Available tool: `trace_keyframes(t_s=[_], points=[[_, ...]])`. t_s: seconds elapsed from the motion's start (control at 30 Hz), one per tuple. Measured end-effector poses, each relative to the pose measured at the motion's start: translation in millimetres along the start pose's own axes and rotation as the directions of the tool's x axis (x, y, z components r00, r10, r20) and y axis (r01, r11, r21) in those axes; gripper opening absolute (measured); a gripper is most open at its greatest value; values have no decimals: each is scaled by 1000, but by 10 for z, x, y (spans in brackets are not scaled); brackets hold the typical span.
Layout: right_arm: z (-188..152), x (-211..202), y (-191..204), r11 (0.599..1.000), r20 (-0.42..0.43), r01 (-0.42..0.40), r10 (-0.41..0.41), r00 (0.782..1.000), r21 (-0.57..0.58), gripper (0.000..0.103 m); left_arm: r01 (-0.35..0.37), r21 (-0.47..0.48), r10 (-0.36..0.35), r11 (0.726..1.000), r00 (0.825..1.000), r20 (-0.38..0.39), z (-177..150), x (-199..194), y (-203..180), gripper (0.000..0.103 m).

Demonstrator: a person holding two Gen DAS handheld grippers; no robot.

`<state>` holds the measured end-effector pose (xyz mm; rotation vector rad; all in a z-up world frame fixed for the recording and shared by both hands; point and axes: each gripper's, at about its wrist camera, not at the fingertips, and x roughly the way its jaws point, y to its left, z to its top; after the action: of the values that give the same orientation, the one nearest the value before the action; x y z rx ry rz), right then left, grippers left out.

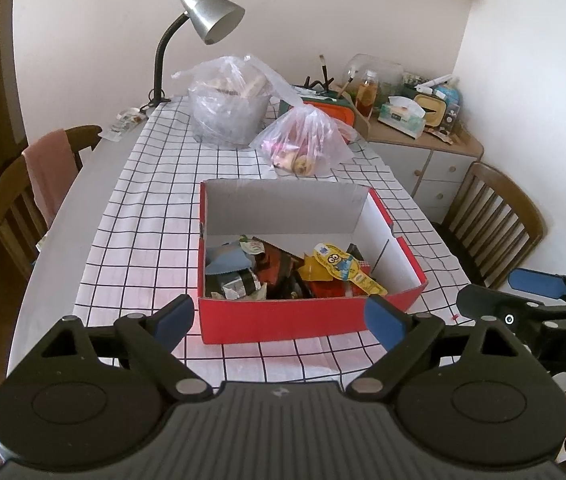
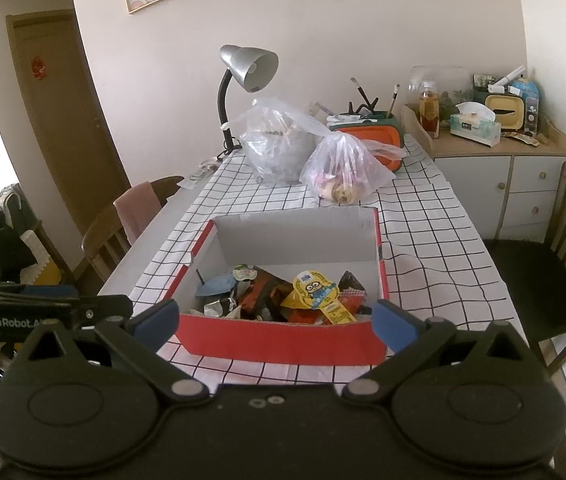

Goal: Organize snacks

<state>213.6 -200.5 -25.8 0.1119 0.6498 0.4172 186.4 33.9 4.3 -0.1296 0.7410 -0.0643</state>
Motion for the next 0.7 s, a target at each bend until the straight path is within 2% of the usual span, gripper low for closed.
trace_keyframes(t_s=[0.7], points=[[-9, 16, 139, 1000, 27, 15, -16, 1000, 18, 103, 25, 17, -26, 1000, 998, 55, -10, -131, 44, 92]])
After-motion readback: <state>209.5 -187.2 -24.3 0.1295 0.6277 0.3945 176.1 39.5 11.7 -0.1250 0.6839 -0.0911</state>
